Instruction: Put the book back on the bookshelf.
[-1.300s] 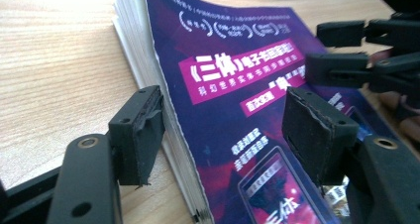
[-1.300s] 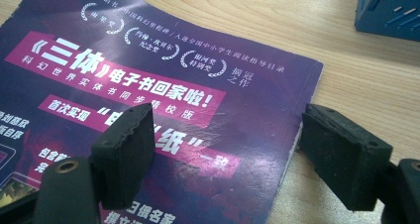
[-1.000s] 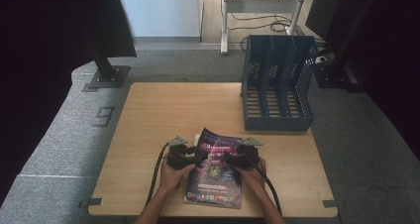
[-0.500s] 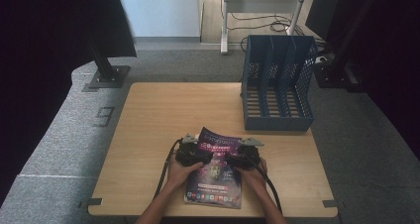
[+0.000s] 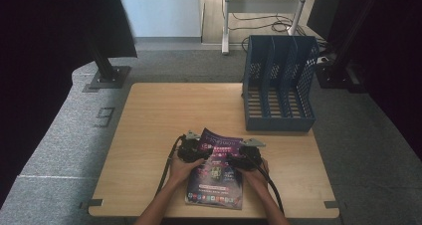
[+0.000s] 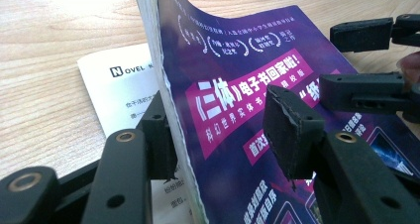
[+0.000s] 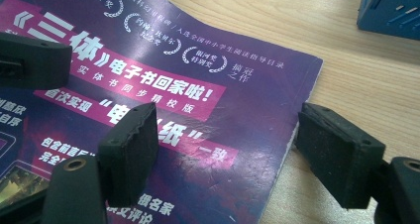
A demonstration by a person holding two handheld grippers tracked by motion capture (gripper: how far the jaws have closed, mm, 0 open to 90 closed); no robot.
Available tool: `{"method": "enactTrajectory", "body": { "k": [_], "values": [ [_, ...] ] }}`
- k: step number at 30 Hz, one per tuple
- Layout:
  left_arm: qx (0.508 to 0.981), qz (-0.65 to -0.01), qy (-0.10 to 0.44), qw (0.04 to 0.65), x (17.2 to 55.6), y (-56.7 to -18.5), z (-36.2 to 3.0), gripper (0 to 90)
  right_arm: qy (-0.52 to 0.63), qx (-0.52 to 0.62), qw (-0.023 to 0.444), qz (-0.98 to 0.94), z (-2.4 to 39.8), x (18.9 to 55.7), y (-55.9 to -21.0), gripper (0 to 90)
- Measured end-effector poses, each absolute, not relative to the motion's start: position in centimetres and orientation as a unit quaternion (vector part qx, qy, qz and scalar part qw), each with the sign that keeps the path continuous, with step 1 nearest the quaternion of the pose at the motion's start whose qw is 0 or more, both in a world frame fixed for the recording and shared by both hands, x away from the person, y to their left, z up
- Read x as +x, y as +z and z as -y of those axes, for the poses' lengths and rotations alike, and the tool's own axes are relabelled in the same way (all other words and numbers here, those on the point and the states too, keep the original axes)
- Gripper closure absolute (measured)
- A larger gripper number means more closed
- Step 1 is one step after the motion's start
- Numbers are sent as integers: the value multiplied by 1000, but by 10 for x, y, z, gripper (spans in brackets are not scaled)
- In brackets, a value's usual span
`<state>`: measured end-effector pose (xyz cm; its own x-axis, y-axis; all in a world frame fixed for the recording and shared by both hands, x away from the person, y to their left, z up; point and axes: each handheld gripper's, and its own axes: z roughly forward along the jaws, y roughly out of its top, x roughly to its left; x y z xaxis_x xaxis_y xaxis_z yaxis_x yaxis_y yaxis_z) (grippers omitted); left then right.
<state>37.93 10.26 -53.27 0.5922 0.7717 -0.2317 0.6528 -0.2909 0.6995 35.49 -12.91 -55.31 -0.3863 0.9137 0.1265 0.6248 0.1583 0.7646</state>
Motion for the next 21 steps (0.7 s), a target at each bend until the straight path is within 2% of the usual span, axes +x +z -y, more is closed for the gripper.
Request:
{"method": "enactTrajectory", "body": {
  "k": [8,21],
  "values": [
    [796,-446,82,400,380,-534,-101,491,386,522,187,-737,129,355,-553,243],
    [797,-450,81,394,383,-533,-98,545,387,521,186,-738,129,354,-553,245]
  ]
}}
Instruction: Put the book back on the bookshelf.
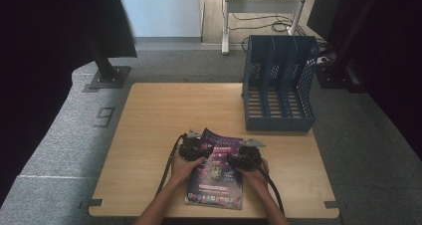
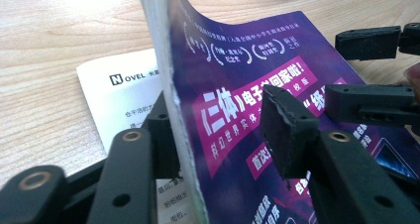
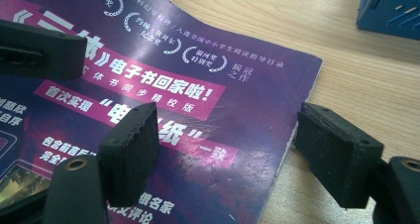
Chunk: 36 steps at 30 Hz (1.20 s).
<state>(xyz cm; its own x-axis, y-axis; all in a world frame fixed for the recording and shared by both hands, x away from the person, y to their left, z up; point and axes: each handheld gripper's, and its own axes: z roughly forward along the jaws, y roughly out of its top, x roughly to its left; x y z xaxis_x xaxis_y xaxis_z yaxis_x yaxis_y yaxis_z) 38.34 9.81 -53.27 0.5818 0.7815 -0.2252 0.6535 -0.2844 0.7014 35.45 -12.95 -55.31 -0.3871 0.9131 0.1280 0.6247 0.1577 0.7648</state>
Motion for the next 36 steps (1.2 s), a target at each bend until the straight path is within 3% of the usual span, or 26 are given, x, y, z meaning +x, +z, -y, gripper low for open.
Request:
{"method": "enactTrajectory", "body": {
  "k": [12,20,29,36],
  "values": [
    [796,-444,102,399,381,-532,-97,704,387,521,186,-738,130,354,-553,246],
    [799,-445,84,396,384,-536,-97,674,387,521,186,-738,130,354,-553,246],
    [791,-440,84,417,381,-532,-98,797,388,521,185,-737,130,355,-553,250],
    [786,-434,78,433,380,-529,-99,823,389,519,182,-739,132,354,-553,247]
  ]
}}
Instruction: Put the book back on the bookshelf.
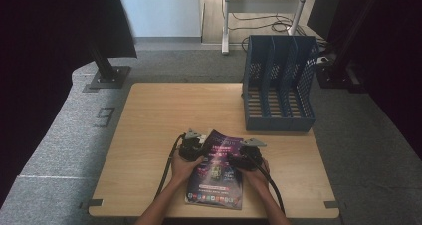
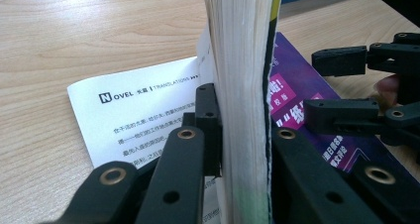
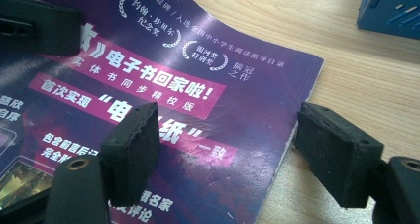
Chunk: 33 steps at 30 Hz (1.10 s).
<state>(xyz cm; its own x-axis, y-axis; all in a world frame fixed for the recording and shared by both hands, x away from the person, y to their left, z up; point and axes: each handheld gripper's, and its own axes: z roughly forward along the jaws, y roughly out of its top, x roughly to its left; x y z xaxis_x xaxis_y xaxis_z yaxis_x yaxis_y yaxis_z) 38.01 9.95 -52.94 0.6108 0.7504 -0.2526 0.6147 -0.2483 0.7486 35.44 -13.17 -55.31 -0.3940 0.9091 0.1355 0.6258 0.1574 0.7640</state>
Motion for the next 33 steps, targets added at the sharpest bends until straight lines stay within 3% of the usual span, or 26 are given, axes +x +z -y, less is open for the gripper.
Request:
{"method": "enactTrajectory", "body": {
  "k": [33],
  "values": [
    [774,-379,92,500,360,-499,-98,842,429,516,162,-724,152,353,-540,219]
  ]
}}
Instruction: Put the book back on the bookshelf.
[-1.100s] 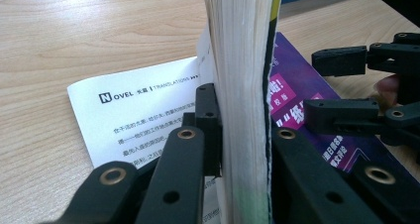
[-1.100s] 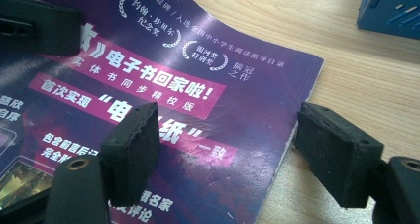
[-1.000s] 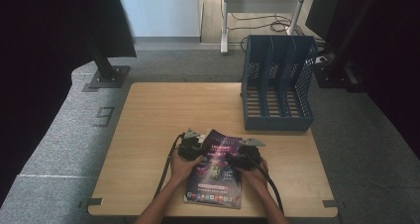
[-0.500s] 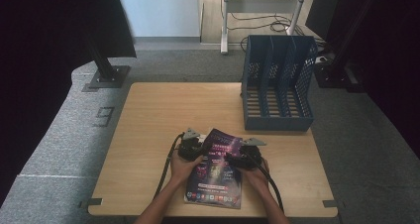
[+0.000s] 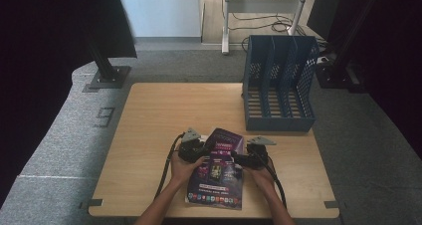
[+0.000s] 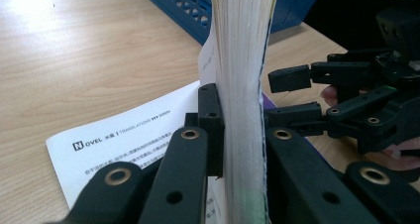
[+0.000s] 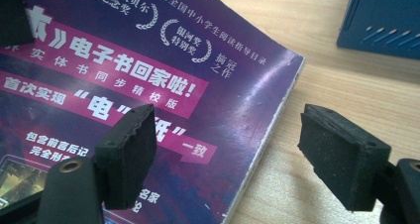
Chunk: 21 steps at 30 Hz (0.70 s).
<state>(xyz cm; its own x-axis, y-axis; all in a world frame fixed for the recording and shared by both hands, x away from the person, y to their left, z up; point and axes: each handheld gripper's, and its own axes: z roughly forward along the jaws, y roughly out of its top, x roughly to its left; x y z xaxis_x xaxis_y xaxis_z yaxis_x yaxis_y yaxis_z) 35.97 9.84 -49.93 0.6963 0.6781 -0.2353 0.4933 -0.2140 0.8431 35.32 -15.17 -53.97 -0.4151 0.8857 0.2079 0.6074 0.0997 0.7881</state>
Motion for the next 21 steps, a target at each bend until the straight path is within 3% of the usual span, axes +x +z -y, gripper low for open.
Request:
{"method": "enactTrajectory", "body": {
  "k": [21],
  "values": [
    [761,-352,92,537,348,-482,-102,843,456,504,155,-717,159,352,-530,200]
  ]
}}
